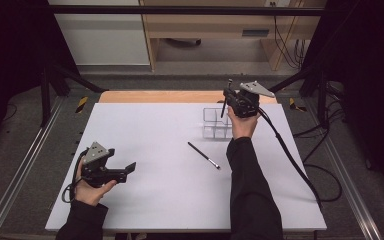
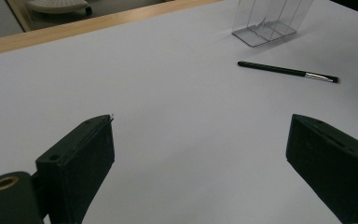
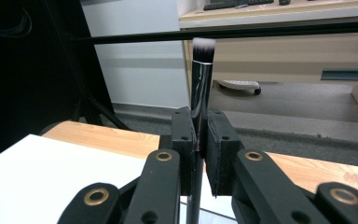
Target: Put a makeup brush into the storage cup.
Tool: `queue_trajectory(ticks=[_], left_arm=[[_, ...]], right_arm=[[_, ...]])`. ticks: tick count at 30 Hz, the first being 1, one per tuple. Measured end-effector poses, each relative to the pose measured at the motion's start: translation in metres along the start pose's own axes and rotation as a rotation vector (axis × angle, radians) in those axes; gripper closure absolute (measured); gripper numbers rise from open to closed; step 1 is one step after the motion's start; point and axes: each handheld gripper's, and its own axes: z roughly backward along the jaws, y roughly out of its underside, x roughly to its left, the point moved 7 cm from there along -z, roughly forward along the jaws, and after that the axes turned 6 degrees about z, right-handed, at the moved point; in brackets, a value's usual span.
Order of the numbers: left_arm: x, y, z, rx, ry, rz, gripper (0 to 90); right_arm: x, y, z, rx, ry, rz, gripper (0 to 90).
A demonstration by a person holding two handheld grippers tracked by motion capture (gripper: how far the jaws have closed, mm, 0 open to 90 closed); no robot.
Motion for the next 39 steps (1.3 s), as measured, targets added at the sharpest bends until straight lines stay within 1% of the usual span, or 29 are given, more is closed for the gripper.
queue_trajectory(ticks=[11, 16, 26, 28, 34, 39], left_arm=[[0.000, -0.001, 0.001, -0.003, -0.001, -0.002, 7.0], [0.000, -0.001, 0.001, -0.003, -0.001, -0.004, 7.0], [-0.001, 0.000, 0.000, 0.002, -0.001, -0.006, 7.1], [-0.001, 0.000, 0.000, 0.003, -0.001, -0.006, 7.1], [-0.001, 0.000, 0.000, 0.003, 0.000, -0.006, 7.1], [-0.001, 0.000, 0.000, 0.004, 0.000, -0.006, 7.1]], right_arm=[[0.001, 0.011, -0.009, 0.025, 0.019, 0.004, 83.5], [0.002, 0.018, -0.012, 0.043, 0.020, 0.002, 83.5], [0.001, 0.034, -0.014, 0.062, 0.012, -0.020, 83.5], [0.002, 0.036, -0.015, 0.067, 0.014, -0.015, 83.5], [0.002, 0.044, -0.017, 0.081, 0.013, -0.033, 83.5], [0.002, 0.052, -0.018, 0.095, 0.013, -0.030, 83.5]])
